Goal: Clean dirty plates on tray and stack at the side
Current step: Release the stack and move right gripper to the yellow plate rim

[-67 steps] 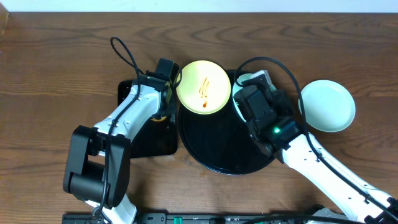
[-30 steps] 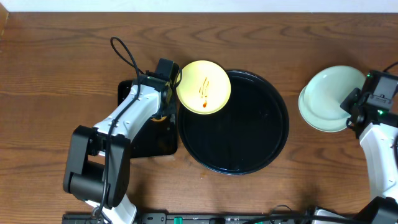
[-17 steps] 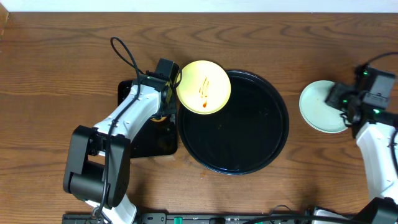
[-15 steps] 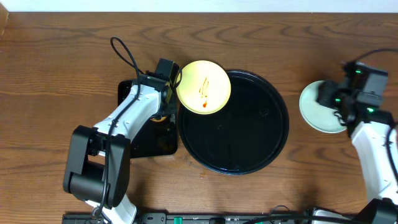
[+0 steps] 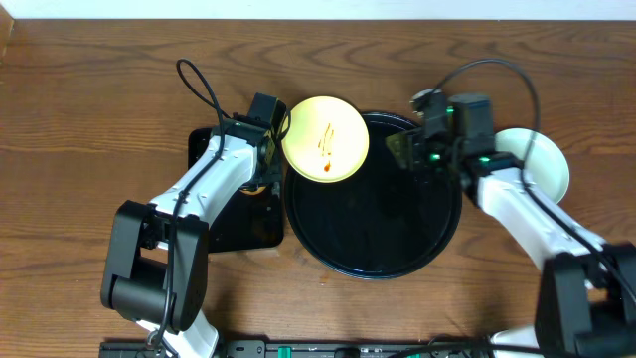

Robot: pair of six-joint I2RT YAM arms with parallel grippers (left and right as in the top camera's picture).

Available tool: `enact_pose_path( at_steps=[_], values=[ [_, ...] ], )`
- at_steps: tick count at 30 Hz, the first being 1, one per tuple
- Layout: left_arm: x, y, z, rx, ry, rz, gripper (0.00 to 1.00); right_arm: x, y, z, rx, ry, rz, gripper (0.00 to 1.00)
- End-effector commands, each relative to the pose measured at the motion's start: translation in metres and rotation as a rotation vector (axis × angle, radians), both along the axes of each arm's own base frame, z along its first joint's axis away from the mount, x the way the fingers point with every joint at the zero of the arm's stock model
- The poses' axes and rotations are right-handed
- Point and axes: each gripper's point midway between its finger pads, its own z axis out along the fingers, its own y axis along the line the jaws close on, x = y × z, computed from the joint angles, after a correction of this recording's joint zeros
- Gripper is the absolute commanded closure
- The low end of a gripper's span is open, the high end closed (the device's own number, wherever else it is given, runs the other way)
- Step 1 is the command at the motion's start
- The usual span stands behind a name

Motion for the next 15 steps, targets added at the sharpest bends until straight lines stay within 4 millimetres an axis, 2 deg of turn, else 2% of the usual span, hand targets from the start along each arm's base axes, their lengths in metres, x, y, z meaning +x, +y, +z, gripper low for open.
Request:
enact_pose_path(
  at_steps=[1,4,7,12,15],
  values=[
    [-0.003,0.003,-0.004,0.012,0.017,-0.005,0.89,-0.001,0.022,-0.019,0.018,0.032,0.024,0.41],
    [-0.003,0.003,-0.004,0.012,0.018,-0.005,0.88,0.002,0.032,-0.036,0.022,0.046,0.030,0.40],
    [-0.003,0.003,-0.004,0.012,0.018,-0.005,0.89,0.007,0.032,-0.055,0.009,0.070,-0.018,0.40],
    [-0.003,0.003,-0.004,0.012,0.018,-0.005,0.88,0.018,0.038,-0.063,0.057,0.061,-0.050,0.43],
    [-0.003,0.003,-0.004,0.012,0.018,-0.005,0.89,0.016,0.044,-0.066,0.078,0.073,-0.047,0.43]
  ],
)
